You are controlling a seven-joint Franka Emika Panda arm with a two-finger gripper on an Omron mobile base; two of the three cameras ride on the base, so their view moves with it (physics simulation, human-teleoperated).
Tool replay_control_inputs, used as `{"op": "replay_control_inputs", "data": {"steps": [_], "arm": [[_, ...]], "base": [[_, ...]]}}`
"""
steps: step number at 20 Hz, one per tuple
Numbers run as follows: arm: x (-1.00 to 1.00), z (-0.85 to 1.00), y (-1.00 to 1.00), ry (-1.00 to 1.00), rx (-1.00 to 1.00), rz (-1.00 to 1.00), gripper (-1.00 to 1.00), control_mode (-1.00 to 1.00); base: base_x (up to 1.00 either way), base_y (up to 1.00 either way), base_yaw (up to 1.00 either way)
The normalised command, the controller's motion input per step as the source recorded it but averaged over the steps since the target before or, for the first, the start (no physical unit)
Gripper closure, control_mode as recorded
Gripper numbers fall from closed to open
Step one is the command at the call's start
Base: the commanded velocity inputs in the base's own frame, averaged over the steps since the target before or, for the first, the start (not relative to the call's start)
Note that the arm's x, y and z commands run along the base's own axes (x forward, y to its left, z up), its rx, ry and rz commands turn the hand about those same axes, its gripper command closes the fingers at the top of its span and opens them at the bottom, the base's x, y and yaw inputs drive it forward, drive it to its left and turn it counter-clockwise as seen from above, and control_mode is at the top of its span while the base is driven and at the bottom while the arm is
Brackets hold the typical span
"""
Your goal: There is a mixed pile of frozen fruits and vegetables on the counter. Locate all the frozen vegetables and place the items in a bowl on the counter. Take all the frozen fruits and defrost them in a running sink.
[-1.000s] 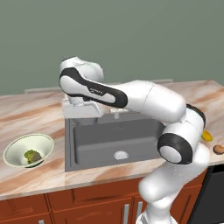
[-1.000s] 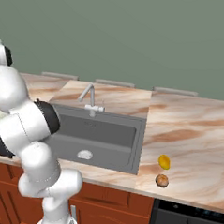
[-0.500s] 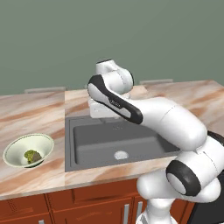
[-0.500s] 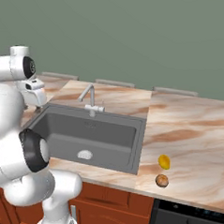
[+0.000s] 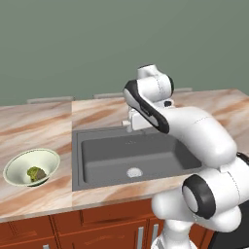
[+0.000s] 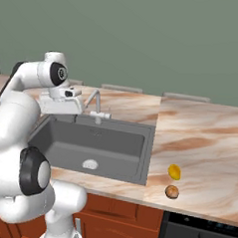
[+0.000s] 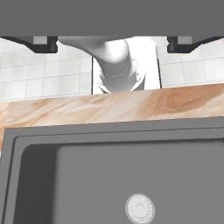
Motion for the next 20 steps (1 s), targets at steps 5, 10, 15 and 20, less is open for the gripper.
{"op": "replay_control_inputs", "data": {"steps": [5, 10, 15, 20], "arm": [[-0.18, 0.01, -1.0, 0.08, 0.0, 0.16, -1.0, -1.0], [-0.25, -0.07, -1.0, 0.01, 0.0, 0.07, -1.0, -1.0], [-0.01, -0.28, -1.0, 0.0, 0.0, 0.01, -1.0, -1.0], [0.06, 0.0, -0.91, 0.0, 0.05, 0.1, -1.0, -1.0]], "base": [[0.0, 0.0, 0.0], [0.0, 0.0, 0.0], [0.0, 0.0, 0.0], [0.0, 0.0, 0.0]]}}
